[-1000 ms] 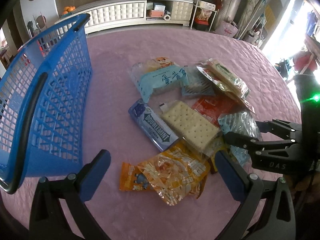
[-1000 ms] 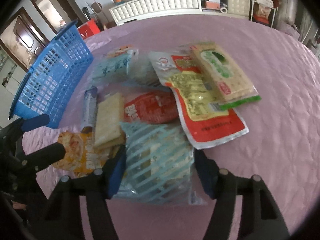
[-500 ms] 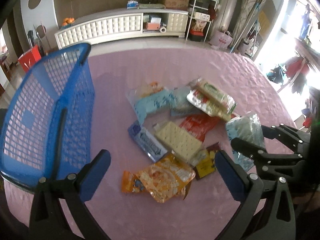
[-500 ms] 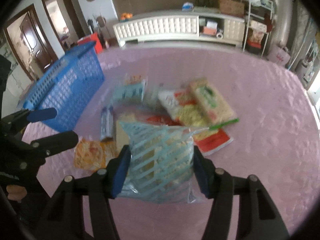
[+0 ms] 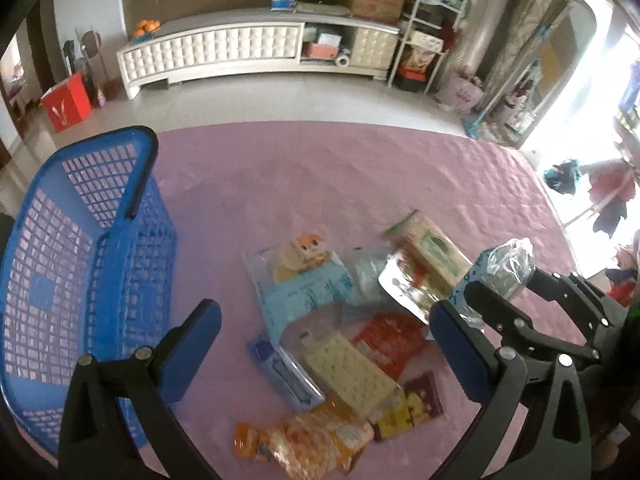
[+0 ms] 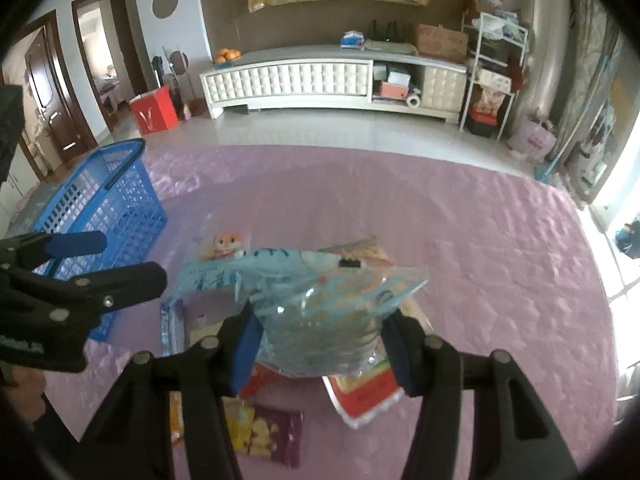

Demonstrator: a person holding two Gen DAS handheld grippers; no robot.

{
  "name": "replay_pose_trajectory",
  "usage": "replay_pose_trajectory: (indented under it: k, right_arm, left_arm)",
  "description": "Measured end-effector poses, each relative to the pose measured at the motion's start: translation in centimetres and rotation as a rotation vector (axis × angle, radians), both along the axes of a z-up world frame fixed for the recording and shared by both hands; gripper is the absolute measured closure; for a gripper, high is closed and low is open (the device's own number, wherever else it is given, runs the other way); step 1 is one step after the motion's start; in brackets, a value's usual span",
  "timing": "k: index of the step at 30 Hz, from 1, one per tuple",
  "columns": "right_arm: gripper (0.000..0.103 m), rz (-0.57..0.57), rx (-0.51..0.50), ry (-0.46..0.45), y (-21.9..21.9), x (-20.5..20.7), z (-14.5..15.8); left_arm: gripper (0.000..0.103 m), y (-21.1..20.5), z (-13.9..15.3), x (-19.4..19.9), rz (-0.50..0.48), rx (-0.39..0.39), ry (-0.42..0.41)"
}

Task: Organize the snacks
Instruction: 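Lift the blue-striped bag with the right gripper while the left grasps the squirrel pastry bag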

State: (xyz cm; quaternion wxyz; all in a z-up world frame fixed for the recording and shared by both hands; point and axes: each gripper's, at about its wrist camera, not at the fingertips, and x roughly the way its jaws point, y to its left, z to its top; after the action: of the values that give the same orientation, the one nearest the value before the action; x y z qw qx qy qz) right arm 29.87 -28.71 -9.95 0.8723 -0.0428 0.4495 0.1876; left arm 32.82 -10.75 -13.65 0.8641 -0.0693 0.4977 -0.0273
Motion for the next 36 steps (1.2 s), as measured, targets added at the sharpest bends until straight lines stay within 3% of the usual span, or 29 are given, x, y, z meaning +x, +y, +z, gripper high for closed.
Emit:
replay_pose_trajectory:
  k: [6,17,23,29,32,36]
  right_arm:
    - [0.044,-0.018,-0.015,-0.025,-0.3,2.5,-0.8]
    - [0.044,0.01,-0.016,0.012,-0.6,3.1,-1.9]
    - [0.044,0.014,-0.08,-0.001,0.2,3.6,-2.8]
    - [0.044,0.014,-0.103,-0.011,0.3,3.8,-3.0]
    - [0.044,0.018,-0.107,-0.013,0.3,3.8,-2.9]
    - [0.044,0.016,-0.105,-0.012,0.3,3.9,-2.9]
  left_arm:
    - [0.0,0.5,-2.7,2.6,0.038,-0.008,0.059]
    - [0.0,1.3,-8.0,5.7,0.082,-0.003,0.179]
    - [0.0,1.9,-9.3,6.1,0.095,-0.077,0.203]
    - [0.012,0.2,-9.3,6.8,0.023,-0.048,0.209]
    - [0.018,-0.4,-9.2,6.9,0.018,0.002,0.212]
    - [0.032,-1.9,-8.6,6.6,-0.015,0.08,0.186]
